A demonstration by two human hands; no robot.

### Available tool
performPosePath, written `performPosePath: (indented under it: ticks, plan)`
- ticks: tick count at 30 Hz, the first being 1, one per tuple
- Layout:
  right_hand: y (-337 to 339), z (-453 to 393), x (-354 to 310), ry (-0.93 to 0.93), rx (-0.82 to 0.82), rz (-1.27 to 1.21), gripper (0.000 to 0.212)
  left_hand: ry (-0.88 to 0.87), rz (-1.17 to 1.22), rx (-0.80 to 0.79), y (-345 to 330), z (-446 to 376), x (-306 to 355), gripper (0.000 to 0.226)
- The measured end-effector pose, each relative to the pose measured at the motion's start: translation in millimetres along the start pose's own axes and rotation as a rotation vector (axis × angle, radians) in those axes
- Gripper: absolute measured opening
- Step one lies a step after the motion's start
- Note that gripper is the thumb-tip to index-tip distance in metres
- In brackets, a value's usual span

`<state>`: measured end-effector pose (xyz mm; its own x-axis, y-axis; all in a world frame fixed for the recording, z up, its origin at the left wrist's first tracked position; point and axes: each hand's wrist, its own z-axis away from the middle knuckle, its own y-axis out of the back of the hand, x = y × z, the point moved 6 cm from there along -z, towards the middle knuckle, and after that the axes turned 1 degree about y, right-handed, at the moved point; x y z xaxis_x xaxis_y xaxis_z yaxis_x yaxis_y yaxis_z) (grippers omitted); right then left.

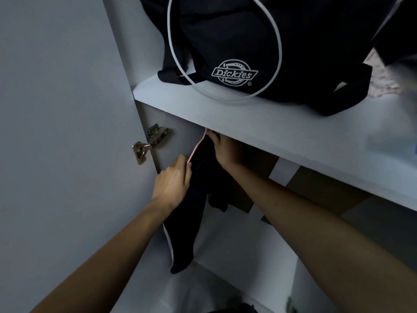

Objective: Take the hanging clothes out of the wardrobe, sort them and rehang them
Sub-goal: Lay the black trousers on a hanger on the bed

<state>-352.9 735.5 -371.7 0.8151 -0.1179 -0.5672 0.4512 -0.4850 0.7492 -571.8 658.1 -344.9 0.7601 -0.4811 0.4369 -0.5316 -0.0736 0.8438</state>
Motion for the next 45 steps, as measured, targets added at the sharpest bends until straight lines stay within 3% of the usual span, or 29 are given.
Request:
performPosePath:
  ticks: [2,7,23,31,38,45]
  plan:
    - [14.2,16.7,-8.2,0.009,0.036,-0.008,0.067,-0.014,0.011,-0.013,0.7,8.8,-1.8,0.025]
    - [34.8,52.8,-30.4,0.049,-0.053,-0.005,0.036,-0.032,0.016,-0.04,6.1,30.5,-6.7,0.026]
    - [59.9,104.2,-53.7,0.111,0.016,0.13,0.031,-0.123,0.003,0.003,46.8,72.8,-16.2,0.029]
    - [62.3,120.8,-55.3,0.148,-0.089,0.01,0.026,-0.136,0.019,-0.035,54.5,91.3,-19.3,0.029]
    - [64.7,136.5,-55.1,0.219,-0.131,0.044,0.05,-0.062,-0.019,-0.04,66.9,112.8,-21.4,0.031]
    - [54.8,165.8,-64.1,0.376,-0.126,-0.025,0.059,0.13,-0.114,0.033,81.1,168.5,-24.9,0.04]
